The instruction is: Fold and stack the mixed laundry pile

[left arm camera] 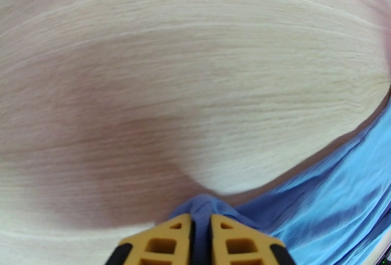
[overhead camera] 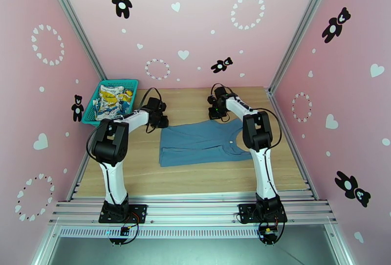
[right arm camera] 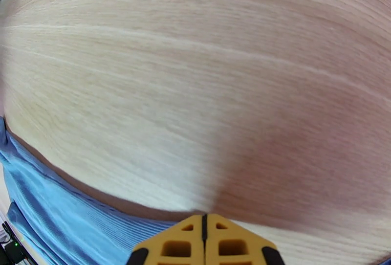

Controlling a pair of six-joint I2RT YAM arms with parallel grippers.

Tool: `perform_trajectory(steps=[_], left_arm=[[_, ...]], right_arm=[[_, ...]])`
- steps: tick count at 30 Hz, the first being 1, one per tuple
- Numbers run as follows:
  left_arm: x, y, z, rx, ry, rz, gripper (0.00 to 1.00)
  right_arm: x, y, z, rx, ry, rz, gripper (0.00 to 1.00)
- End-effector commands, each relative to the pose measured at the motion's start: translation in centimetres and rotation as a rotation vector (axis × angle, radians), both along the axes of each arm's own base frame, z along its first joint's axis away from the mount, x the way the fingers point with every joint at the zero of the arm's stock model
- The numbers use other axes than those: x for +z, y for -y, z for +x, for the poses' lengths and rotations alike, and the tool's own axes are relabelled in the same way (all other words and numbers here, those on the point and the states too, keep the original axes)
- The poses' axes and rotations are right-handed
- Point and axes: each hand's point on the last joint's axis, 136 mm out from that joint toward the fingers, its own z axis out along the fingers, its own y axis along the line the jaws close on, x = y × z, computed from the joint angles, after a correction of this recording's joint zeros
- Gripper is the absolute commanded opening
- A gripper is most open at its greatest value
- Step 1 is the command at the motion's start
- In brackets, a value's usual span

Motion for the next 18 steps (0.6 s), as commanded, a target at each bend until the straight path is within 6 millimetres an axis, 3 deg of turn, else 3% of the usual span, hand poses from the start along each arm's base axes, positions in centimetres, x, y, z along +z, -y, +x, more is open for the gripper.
perform_trajectory(steps=[1,6,18], left_arm=[[2.5,0.0,0.5,-0.022,0.082,-0.039,0.17],[3.8,0.1,0.1,-0.031,0.111,-0.054,0.2],[4.5,-0.8,-2.8,-0.013,0.13,-0.051,0.21]], right_arm=[[4.0,0.2,0.4,-0.003,0.085,0.04,0.0],[5.2,0.4,-0.1,-0.002,0.112,0.044,0.0],[6.5,1.2,-2.9,-0.008,0.142,0.059,0.0]])
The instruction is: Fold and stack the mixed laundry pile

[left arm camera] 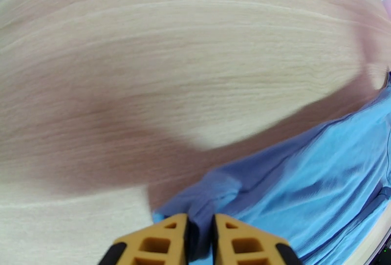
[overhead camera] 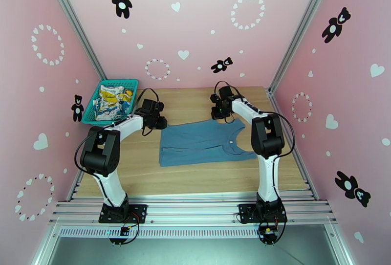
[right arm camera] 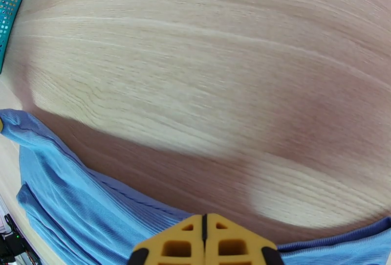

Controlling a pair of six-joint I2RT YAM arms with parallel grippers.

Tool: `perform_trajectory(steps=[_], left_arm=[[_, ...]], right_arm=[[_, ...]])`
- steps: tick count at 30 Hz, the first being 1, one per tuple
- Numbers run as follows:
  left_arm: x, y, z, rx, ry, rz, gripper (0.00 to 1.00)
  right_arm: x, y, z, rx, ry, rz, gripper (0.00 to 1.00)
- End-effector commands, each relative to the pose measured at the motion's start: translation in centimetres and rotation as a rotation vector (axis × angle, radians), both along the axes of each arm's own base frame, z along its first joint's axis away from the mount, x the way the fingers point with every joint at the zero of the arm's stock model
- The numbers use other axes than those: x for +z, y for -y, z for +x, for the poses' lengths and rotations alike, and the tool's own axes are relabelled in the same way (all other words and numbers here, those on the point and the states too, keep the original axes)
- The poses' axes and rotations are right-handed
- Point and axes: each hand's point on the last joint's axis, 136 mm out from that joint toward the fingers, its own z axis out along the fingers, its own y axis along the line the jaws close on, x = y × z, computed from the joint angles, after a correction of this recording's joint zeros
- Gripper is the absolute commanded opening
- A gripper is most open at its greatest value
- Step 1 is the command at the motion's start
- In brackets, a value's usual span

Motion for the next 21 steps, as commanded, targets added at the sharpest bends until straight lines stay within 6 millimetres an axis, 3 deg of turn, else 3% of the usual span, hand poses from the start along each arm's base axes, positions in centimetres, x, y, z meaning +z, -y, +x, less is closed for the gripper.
perform_trajectory(steps=[1,8,21], left_arm=[[2.2,-0.4,-0.2,0.01,0.069,-0.017,0.21],[2.8,-0.7,-2.4,0.035,0.081,-0.049,0.21],[-0.3,-1.1,-6.9,0.094,-0.004,-0.077,0.22]], right_arm=[[3.0,0.4,-0.6,-0.007,0.068,0.02,0.0],[3.2,1.4,-3.1,-0.018,0.078,0.015,0.0],[0.1,2.3,-7.5,-0.075,0.052,0.01,0.0]])
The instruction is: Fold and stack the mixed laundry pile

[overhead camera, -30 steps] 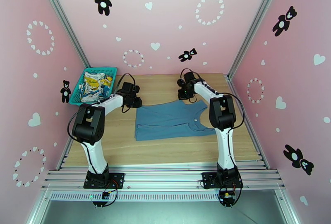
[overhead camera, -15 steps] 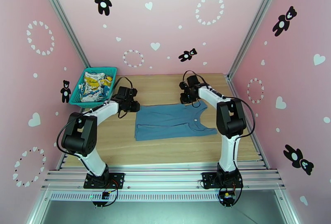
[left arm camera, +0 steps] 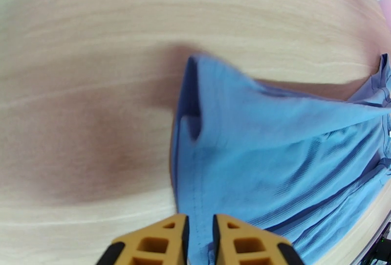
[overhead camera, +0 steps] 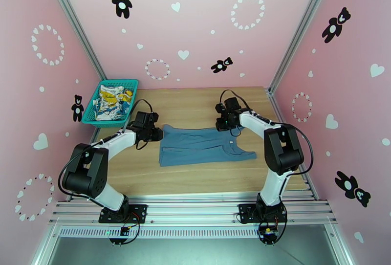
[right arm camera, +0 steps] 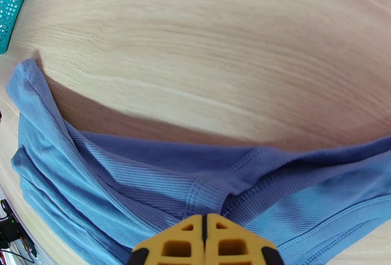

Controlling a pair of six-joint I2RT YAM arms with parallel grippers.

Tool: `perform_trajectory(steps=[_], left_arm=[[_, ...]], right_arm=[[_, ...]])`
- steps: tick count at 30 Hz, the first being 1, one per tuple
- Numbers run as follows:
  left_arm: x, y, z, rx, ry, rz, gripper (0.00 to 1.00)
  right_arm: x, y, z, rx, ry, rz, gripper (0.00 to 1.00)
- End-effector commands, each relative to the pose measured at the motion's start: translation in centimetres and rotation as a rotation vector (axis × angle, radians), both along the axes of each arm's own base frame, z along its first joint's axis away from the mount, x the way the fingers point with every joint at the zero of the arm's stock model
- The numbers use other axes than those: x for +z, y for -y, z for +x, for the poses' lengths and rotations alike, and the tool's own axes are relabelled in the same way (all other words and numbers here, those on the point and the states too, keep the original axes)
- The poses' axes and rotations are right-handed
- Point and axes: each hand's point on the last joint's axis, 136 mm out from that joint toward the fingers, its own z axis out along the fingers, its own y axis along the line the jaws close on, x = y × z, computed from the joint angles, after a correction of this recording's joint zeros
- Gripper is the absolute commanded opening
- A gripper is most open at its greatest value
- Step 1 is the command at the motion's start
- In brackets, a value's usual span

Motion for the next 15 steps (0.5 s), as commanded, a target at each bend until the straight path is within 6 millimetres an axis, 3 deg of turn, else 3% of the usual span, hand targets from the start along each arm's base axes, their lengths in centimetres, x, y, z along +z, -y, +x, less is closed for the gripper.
perform_trajectory(steps=[1,2,4,7,12,15], left_arm=[[0.4,0.4,-0.3,0.023,0.021,-0.031,0.22],[0.3,0.4,-0.3,0.027,0.021,-0.029,0.22],[-0.9,0.1,-1.3,0.044,-0.014,-0.023,0.22],[-0.6,-0.3,-1.9,0.081,-0.01,-0.028,0.27],[2.7,-0.2,-1.5,0.124,0.045,-0.079,0.55],[4.4,-0.2,0.4,0.184,0.031,-0.086,0.62]], right_arm=[[0.9,0.4,-0.1,-0.041,0.06,-0.003,0.0],[0.5,0.6,-0.4,-0.049,0.056,-0.008,0.01],[-0.1,0.7,-0.7,-0.057,0.047,-0.008,0.15],[-0.3,0.6,-1.1,-0.06,0.048,0.002,0.31],[0.4,0.7,-1.1,-0.072,0.089,0.01,0.36],[0.3,0.5,-0.8,-0.07,0.083,0.011,0.36]])
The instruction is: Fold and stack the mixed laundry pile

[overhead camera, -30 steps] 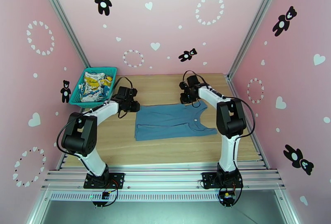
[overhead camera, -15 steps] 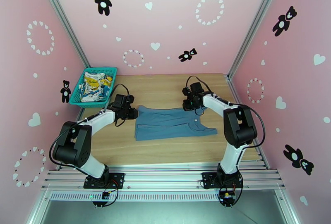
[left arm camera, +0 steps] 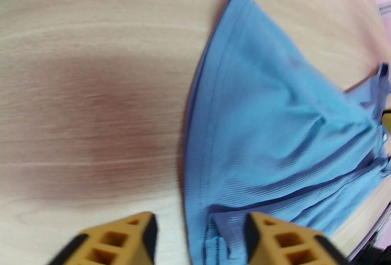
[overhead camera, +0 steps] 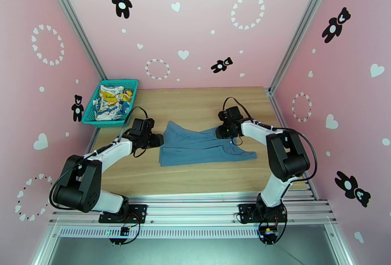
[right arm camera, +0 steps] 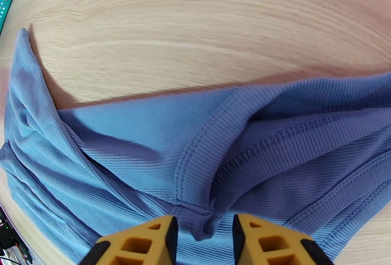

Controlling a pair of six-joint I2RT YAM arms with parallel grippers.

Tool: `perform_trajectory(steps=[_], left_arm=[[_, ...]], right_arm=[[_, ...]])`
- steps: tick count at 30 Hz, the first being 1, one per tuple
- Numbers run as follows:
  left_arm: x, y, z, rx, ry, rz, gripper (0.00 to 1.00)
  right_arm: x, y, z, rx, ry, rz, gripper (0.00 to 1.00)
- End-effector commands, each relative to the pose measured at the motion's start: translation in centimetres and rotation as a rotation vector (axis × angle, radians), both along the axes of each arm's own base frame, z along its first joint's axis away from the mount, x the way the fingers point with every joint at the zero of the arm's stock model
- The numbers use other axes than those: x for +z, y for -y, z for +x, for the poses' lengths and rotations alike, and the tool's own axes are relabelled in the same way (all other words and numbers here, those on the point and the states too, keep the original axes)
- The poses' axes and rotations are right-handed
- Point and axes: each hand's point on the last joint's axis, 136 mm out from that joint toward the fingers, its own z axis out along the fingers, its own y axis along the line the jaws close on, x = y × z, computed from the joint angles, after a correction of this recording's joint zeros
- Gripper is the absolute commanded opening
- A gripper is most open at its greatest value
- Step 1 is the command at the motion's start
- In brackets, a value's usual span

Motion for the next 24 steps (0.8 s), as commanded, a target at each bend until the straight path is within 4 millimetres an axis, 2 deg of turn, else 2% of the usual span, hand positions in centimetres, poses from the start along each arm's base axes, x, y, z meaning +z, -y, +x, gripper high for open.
perform_trajectory(steps=[1,4,9,12,18,24], left_arm=[[2.4,0.4,2.4,0.069,0.007,-0.031,0.62],[2.1,1.4,4.7,0.044,-0.029,-0.007,0.6],[0.1,2.4,8.5,-0.059,-0.074,0.105,0.51],[-1.0,2.7,10.0,-0.112,-0.102,0.16,0.47],[-3.0,3.9,11.6,-0.195,-0.156,0.212,0.49],[-5.1,4.8,12.2,-0.241,-0.199,0.269,0.51]], right_arm=[[1.3,-0.4,0.8,-0.01,0.047,0.013,0.36],[1.3,-0.6,1.0,-0.009,0.049,0.014,0.36],[1.0,-0.6,1.1,-0.001,0.045,0.0,0.36],[0.9,-0.5,1.0,0.003,0.043,-0.007,0.36],[0.9,-0.5,1.1,0.005,0.043,-0.013,0.36],[0.8,-0.6,1.2,0.005,0.037,-0.011,0.36]])
